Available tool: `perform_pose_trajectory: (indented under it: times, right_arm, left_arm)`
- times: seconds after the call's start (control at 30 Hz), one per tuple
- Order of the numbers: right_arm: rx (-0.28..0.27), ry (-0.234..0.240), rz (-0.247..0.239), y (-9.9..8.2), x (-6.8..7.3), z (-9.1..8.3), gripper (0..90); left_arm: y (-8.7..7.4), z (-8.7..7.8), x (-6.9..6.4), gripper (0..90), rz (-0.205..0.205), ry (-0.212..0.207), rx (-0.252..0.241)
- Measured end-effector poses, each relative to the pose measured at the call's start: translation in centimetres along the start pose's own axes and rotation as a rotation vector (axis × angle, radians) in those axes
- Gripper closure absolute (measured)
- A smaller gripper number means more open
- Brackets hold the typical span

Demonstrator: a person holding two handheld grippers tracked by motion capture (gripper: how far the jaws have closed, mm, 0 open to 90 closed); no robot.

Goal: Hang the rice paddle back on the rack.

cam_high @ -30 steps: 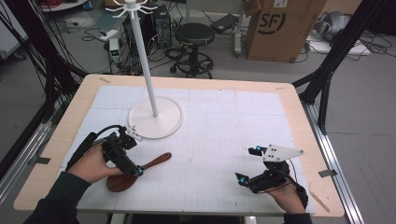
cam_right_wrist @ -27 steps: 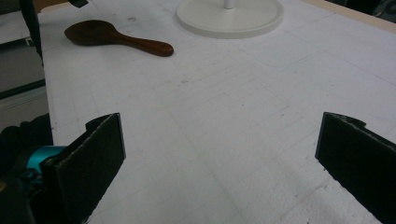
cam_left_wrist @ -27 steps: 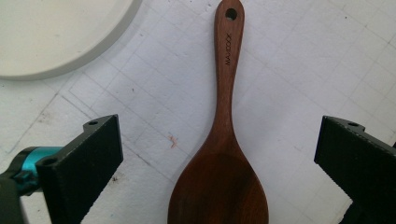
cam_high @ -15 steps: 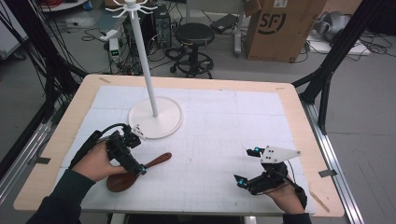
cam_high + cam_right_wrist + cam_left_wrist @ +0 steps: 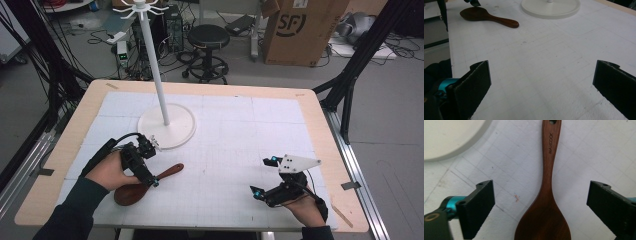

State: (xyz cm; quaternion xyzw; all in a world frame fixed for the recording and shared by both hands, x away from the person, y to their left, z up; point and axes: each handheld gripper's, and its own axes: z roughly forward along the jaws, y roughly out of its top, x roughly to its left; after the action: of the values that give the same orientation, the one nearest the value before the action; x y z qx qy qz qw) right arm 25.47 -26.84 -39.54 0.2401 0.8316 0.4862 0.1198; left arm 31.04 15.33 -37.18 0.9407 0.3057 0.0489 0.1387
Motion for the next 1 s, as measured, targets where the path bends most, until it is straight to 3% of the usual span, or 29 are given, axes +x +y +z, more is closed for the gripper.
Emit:
perform_pose_trajectory:
  times: [0.67,0.77,0.83,1.0]
  right_arm:
    - [0.002,-0.002,0.000,-0.1,0.0,-0.2,0.4]
    - [0.000,-0.002,0.001,-0.1,0.0,-0.1,0.4]
    - [0.002,-0.004,-0.002,-0.1,-0.1,-0.1,0.4]
    - [0.004,-0.005,-0.005,-0.2,-0.1,-0.2,0.4]
  left_arm:
    - [1.5,2.5,-0.8,25.0,0.038,-0.029,0.155]
    - [1.8,2.9,-1.0,29.7,0.034,-0.022,0.182]
    - [2.0,3.0,-1.1,39.9,0.034,-0.021,0.200]
    - [2.5,3.5,-1.2,46.1,0.037,-0.029,0.236]
